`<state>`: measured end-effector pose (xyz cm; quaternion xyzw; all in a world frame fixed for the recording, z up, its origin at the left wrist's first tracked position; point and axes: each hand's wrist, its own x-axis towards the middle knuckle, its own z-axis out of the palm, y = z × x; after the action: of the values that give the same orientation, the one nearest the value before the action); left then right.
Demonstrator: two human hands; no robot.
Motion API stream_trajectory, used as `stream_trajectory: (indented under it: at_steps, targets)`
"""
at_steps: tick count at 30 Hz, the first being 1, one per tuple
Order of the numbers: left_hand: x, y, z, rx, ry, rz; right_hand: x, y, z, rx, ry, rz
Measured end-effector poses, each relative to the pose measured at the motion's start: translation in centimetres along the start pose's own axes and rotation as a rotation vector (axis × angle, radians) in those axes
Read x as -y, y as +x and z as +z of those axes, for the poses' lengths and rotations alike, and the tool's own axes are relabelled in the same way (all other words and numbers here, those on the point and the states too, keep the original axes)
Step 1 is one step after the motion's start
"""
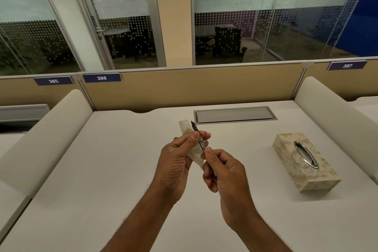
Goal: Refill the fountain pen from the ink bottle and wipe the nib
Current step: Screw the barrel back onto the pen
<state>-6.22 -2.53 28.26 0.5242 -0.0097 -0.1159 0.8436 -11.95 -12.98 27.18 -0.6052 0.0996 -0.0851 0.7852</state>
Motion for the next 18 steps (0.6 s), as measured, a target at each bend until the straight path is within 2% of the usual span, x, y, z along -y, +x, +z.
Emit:
stream_trajectory:
  at_steps: [7, 18]
  targets:
    - [0.26, -0.11, -0.16, -0.007, 0.015, -0.012, -0.74, -0.29, -0.02, -0.061, -0.089, -0.094]
    - [0.17, 0.04, -0.39, 0.01, 0.041, -0.002, -0.37, -0.19, -0.23, 0.031, 0.035, 0.043]
